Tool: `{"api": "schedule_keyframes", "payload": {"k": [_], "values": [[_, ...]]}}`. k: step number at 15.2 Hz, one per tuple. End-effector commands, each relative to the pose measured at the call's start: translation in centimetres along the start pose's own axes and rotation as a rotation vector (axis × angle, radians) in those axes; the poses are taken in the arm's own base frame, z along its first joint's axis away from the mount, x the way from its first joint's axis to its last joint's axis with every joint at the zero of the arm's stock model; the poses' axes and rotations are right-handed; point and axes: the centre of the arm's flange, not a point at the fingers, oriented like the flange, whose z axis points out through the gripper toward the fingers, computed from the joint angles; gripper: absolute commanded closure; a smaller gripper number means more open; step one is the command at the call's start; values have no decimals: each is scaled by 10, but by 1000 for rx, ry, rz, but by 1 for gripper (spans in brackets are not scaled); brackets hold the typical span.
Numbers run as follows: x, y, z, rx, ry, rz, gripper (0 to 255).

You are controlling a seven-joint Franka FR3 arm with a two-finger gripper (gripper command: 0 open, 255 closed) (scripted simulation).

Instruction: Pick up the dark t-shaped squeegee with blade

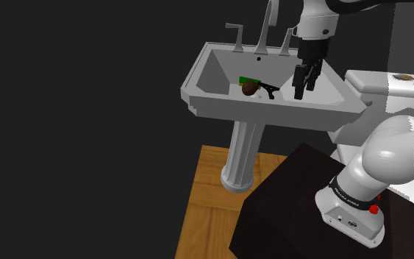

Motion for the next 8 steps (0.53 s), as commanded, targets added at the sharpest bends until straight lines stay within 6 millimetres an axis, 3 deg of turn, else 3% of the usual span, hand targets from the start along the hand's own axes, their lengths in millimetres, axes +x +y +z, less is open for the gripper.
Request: {"api": "schedule_keyframes", "payload": {"k": [1,8], "values": [[0,0,0,0,0,0,0],[64,47,31,-5,52,146,0]]}}
